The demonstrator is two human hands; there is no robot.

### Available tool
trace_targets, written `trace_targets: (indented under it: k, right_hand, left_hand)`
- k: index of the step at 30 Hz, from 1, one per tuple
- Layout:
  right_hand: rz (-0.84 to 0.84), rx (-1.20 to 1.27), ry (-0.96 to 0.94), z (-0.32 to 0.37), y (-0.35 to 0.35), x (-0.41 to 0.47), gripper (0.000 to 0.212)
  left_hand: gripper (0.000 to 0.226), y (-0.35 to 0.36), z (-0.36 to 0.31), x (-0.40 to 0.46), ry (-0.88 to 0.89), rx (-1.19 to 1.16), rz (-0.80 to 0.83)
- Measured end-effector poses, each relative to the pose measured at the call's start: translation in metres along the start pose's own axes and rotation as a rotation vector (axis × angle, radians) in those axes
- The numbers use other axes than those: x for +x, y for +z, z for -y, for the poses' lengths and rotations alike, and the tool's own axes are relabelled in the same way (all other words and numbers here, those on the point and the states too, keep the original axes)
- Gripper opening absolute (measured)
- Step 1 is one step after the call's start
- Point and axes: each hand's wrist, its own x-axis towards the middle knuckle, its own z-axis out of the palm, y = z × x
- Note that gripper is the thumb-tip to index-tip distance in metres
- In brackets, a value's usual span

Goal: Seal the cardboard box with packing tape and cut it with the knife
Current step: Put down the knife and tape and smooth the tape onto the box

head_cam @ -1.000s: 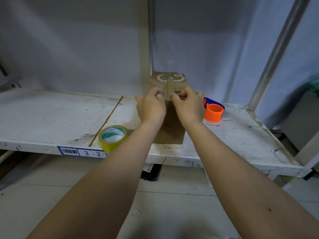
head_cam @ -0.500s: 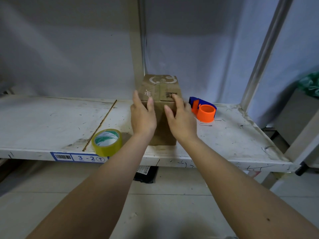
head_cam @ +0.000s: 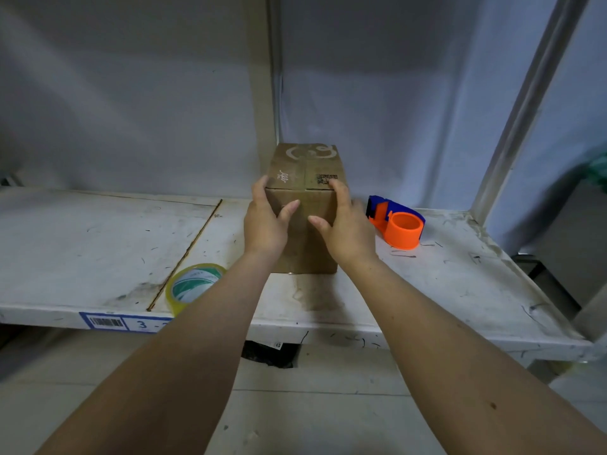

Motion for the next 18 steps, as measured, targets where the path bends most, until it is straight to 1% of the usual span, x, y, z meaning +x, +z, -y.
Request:
trace_targets:
  k: [7, 10, 13, 15, 17, 18]
  right_hand:
    - [-0.012, -0.023, -0.001, -0.003, 0.011, 0.015, 0.068]
    - [-0.006, -0.042, 0.006, -0.004, 0.010, 0.013, 0.071]
    - [0.006, -0.094, 0.012, -0.005, 0.006, 0.009, 0.080]
    - [-0.005, -0.113, 0.006, -0.006, 0.003, -0.001, 0.083]
    - [-0.078, -0.090, 0.002, -0.006, 0.001, -0.014, 0.081]
    - [-0.125, -0.066, 0.000, -0.005, 0.000, -0.021, 0.078]
  left_hand:
    - [0.064, 0.005, 0.009, 0.019, 0.003, -0.007, -0.001]
    - [0.066, 0.002, 0.010, 0.016, 0.034, 0.041, 0.016]
    - [0.068, -0.009, 0.015, 0.008, 0.081, 0.131, 0.012]
    - [0.059, -0.022, 0.021, 0.003, 0.053, 0.215, -0.011]
    - [0.047, -0.039, 0.028, -0.003, 0.031, 0.403, -0.056]
    - [0.044, -0.048, 0.032, -0.005, 0.016, 0.518, -0.069]
